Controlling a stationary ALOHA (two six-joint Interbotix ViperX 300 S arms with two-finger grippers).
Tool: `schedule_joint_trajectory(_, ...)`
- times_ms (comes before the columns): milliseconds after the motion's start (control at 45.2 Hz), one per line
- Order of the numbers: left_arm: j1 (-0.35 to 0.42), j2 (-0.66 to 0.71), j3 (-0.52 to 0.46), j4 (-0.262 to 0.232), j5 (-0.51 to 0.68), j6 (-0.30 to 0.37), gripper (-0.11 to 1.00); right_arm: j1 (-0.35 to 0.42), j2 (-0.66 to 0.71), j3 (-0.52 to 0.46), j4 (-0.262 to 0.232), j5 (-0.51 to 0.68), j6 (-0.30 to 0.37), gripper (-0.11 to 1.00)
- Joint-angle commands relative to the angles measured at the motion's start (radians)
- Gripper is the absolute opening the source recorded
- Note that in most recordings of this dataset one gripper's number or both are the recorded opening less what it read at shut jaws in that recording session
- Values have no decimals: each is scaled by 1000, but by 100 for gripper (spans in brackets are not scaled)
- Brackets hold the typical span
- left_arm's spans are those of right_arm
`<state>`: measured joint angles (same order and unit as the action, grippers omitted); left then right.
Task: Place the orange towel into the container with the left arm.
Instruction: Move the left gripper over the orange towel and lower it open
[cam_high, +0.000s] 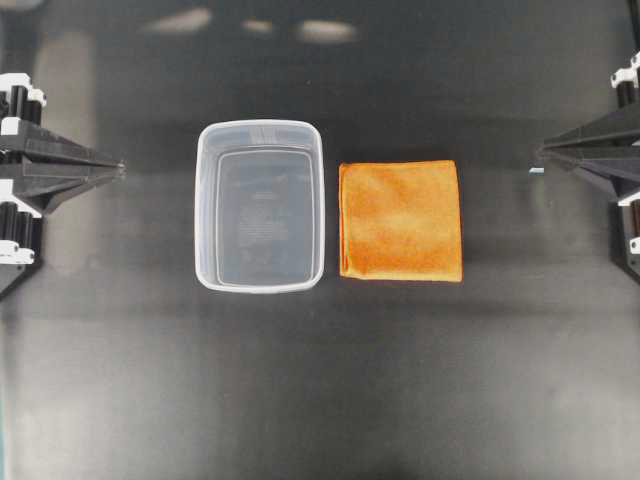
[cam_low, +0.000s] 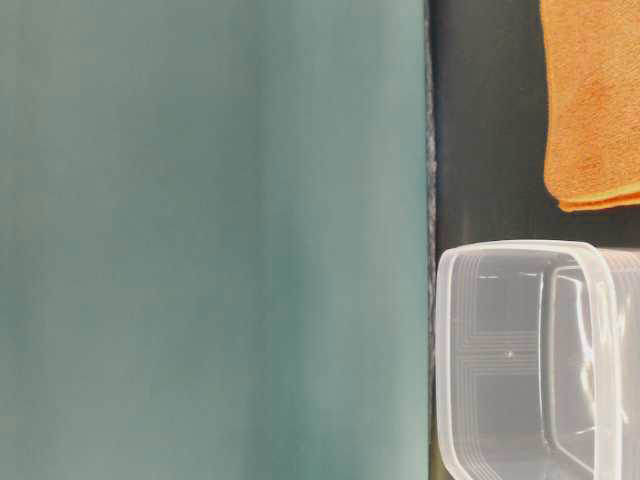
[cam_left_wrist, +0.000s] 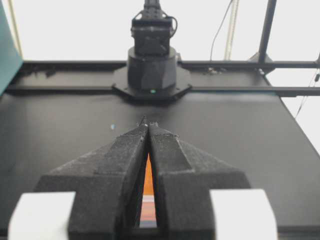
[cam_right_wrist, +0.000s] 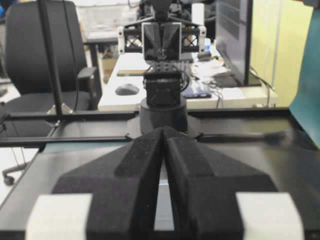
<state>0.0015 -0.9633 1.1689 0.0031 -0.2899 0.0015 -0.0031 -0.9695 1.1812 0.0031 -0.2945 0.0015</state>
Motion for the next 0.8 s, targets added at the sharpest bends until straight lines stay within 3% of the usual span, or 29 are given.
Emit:
schedule_joint_trajectory(0,3,26,-25,41,35,-18,6,5,11,-11,5,-5,8,1)
schedule_joint_trajectory(111,3,58,-89,41,118,-29,0,5,9,-9,11,-5,9,1)
schedule_joint_trajectory(575,0,284,-408,41,495,-9,0,-32,6,-8,15,17,38,2)
schedule_joint_trajectory(686,0,353,-459,41,561,-9,0,-37,5,-9,15,35,61,14)
schedule_joint_trajectory(775,0,403,-495,41,597,-11,0,-37,5,-8,15,61,83,37)
